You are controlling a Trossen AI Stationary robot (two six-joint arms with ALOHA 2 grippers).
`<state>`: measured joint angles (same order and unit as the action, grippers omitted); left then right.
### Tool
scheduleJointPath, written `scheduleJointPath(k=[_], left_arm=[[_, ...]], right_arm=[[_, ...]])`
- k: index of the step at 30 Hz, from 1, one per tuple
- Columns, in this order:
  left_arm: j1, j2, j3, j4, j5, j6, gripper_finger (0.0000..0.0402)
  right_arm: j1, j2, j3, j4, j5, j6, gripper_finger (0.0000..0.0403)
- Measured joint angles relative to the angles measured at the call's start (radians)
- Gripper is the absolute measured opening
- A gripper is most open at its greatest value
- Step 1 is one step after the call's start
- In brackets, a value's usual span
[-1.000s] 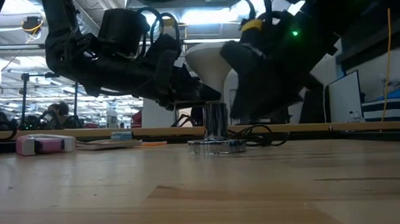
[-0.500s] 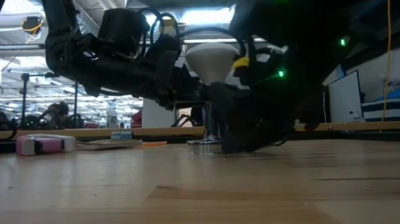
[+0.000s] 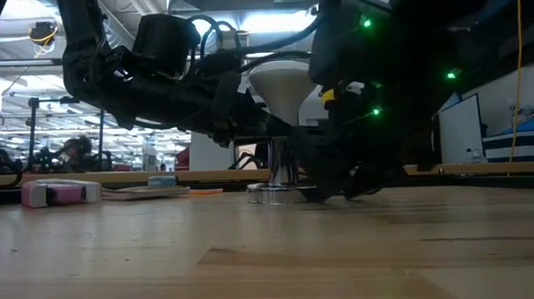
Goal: Screw lightbulb
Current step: Insert the light bulb into the lamp
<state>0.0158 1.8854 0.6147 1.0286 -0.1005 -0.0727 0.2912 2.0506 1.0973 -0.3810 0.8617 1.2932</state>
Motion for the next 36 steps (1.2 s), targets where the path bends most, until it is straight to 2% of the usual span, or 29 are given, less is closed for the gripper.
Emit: scheduleJointPath(k=[11, 19, 27, 36], left_arm=[[0.002, -0.001, 0.0, 0.003, -0.013, 0.006, 0.0157], [-0.001, 0.0, 0.0, -0.003, 0.02, -0.013, 0.0157], [0.001, 0.0, 0.0, -0.001, 0.011, -0.006, 0.0156], [-0.001, 0.0, 0.0, 0.002, -0.001, 0.0, 0.0156]], right_arm=[[-0.081, -0.002, 0.0, 0.005, 0.023, -0.163, 0.0225], [-0.088, 0.001, 0.0, -0.016, 0.088, -0.176, 0.0225], [-0.003, 0.001, 0.022, -0.047, 0.089, -0.175, 0.0225], [0.09, 0.0, 0.168, -0.256, 0.057, -0.173, 0.0225]])
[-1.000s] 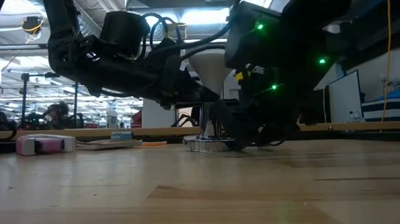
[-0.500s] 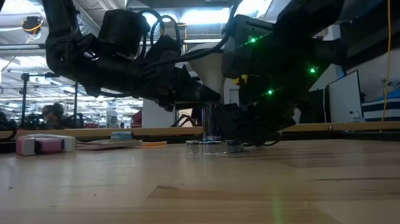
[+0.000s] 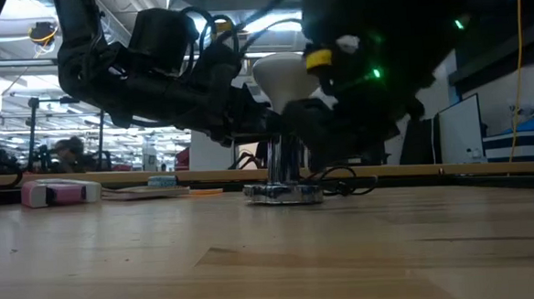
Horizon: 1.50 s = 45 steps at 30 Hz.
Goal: Screw lightbulb
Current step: Insert the light bulb into the lamp
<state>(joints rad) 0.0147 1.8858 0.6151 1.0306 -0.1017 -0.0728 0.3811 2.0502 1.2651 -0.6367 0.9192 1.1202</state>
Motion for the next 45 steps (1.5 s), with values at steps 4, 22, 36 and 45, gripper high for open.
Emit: scheduleJointPath(k=[4, 22, 36, 45], left_arm=[[0.002, 0.0, 0.0, 0.0, -0.004, 0.014, 0.0156], [0.003, 0.0, 0.0, -0.009, -0.014, 0.04, 0.0194], [0.005, -0.1, -0.002, -0.186, -0.021, -0.003, 0.0262], [-0.002, -0.279, -0.002, -0.457, -0.014, 0.002, 0.0263]], right_arm=[[0.005, -0.002, 0.056, -0.13, -0.002, -0.003, 0.0225], [0.006, -0.002, 0.098, -0.229, -0.044, -0.003, 0.0225], [0.006, -0.002, 0.098, -0.273, -0.083, -0.003, 0.0225], [0.006, -0.002, 0.097, -0.317, -0.083, -0.002, 0.0225]])
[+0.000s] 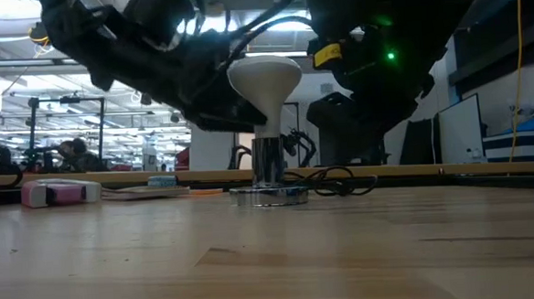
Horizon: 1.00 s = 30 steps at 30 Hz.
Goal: Screw lightbulb
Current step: Insert the light bulb into the lamp, then remove the lightbulb from the lamp
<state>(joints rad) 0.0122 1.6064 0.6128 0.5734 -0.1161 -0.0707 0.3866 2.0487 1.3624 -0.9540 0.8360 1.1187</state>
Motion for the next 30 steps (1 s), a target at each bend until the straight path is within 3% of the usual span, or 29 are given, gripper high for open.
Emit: scheduleJointPath(k=[8, 16, 30], left_arm=[[-0.024, -0.142, 0.0, -0.24, 0.001, 0.026, 0.0263], [-0.054, -0.327, 0.0, -0.571, 0.002, -0.01, 0.0263], [-0.072, -0.859, 0.001, -0.647, 0.002, -0.026, 0.0263]], right_arm=[[0.0, -0.018, -0.001, -0.074, -0.021, 0.001, 0.0225], [0.005, -0.163, -0.001, -0.223, -0.03, -0.006, 0.0225], [0.012, -0.56, 0.0, -0.302, -0.017, -0.525, 0.0225]])
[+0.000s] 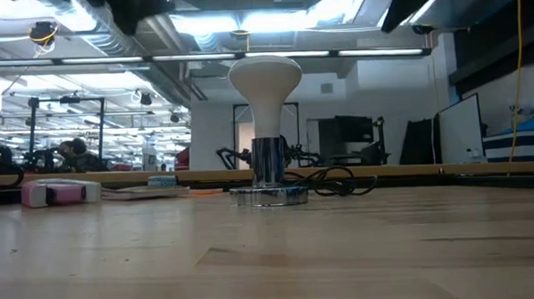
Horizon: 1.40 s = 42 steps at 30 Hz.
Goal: Screw lightbulb
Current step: Remove the lightbulb from the lamp
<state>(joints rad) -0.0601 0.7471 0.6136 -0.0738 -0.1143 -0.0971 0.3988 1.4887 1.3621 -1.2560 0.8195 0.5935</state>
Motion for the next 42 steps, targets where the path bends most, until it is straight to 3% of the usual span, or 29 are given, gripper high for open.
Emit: scheduleJointPath(k=[10, 21, 28, 33, 42], left_arm=[[0.0, -0.202, 0.0, -0.003, 0.0, 0.0, 0.0263], [0.0, -0.22, 0.0, -0.01, 0.0, 0.0, 0.0263], [0.0, -0.22, 0.001, -0.072, 0.0, 0.0, 0.0263], [0.0, -0.22, 0.001, -0.123, 0.0, 0.0, 0.0263], [0.0, -0.22, 0.001, -0.185, 0.0, -0.022, 0.0263]], right_arm=[[0.0, -0.083, 0.0, -0.02, -0.003, -0.315, 0.0225], [0.0, -0.065, 0.0, 0.087, -0.094, -0.317, 0.0225], [0.0, -0.064, 0.0, 0.109, -0.107, -0.453, 0.0225], [0.0, -0.067, 0.0, 0.108, -0.106, -0.597, 0.0225], [0.0, -0.076, 0.03, 0.145, -0.098, -1.043, 0.0225]])
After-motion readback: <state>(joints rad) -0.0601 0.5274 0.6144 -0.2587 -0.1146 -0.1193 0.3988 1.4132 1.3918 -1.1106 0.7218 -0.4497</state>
